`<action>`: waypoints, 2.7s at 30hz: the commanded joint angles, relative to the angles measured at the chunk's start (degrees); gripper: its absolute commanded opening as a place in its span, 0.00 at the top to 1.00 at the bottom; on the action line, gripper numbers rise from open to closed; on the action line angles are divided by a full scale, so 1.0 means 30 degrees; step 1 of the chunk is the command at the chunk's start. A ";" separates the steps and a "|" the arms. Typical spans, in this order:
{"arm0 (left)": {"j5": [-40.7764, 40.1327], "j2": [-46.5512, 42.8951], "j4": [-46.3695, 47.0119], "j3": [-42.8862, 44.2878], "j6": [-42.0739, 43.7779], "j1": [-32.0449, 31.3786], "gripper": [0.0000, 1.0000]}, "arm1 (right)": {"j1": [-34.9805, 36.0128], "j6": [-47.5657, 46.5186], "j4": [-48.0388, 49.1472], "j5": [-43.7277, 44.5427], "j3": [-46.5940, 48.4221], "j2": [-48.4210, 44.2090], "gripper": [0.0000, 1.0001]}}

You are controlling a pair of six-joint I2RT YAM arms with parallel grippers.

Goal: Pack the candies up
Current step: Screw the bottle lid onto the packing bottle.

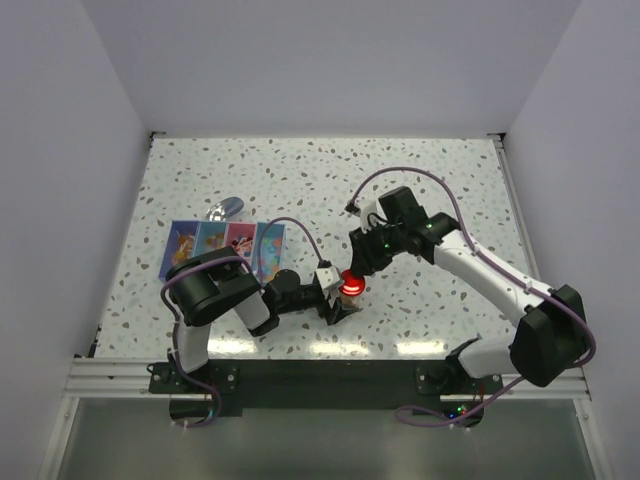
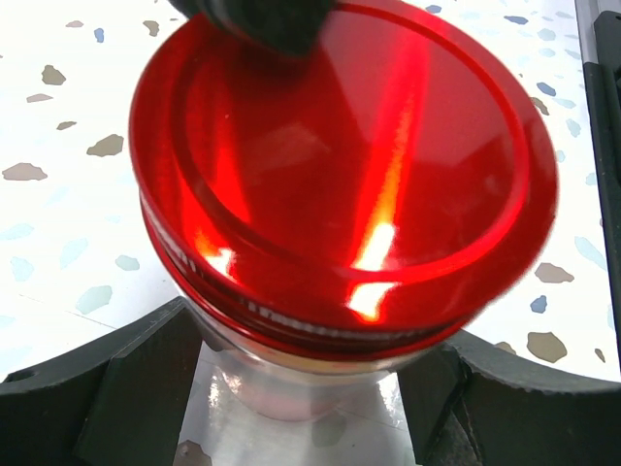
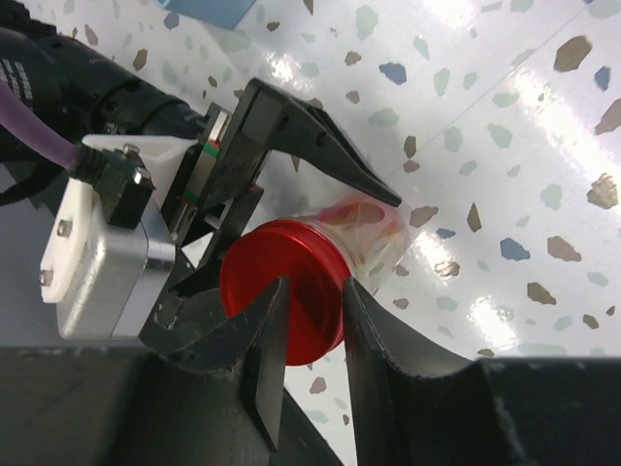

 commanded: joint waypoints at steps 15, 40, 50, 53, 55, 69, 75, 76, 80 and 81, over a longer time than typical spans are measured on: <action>-0.0915 0.0309 0.2649 0.0566 0.0222 0.0167 0.20 | 0.0061 0.4166 0.0951 -0.1097 -0.5329 -0.5576 0.78; -0.0885 0.0309 0.2503 0.0214 -0.0187 0.0196 0.24 | -0.0876 -0.0666 0.0130 -0.3323 0.0651 0.1629 0.65; -0.0973 0.0367 0.1946 0.0595 -0.0569 0.0225 0.50 | -0.0876 0.1587 0.1153 -0.2445 -0.2809 -0.1357 0.71; -0.1061 0.0397 0.1771 0.0653 -0.0539 0.0225 0.51 | -0.0847 0.2554 0.1593 -0.1860 -0.3775 -0.2675 0.75; -0.1090 0.0397 0.1537 0.0712 -0.0539 0.0225 0.53 | -0.0847 0.3404 0.2089 -0.1480 -0.4534 -0.3729 0.77; -0.0739 0.0367 0.1594 0.0157 -0.0510 0.0196 0.53 | -0.1345 0.2562 0.1683 -0.0450 -0.2001 -0.3153 0.70; -0.0768 0.0221 0.1214 0.0185 -0.0422 0.0196 0.53 | -0.1345 0.0891 0.1595 -0.1301 0.1022 0.0187 0.66; -0.0797 0.0192 0.1068 0.0214 -0.0422 0.0196 0.53 | -0.1374 0.0713 0.1392 -0.1534 0.1230 0.0570 0.66; -0.0914 0.0046 0.0394 0.0594 -0.0364 0.0225 0.53 | -0.1344 0.0242 0.1272 -0.2647 0.1351 0.1219 0.67; -0.0972 0.0016 0.0306 0.0653 -0.0393 0.0225 0.53 | -0.1345 0.0300 0.1389 -0.2823 0.0943 0.1102 0.68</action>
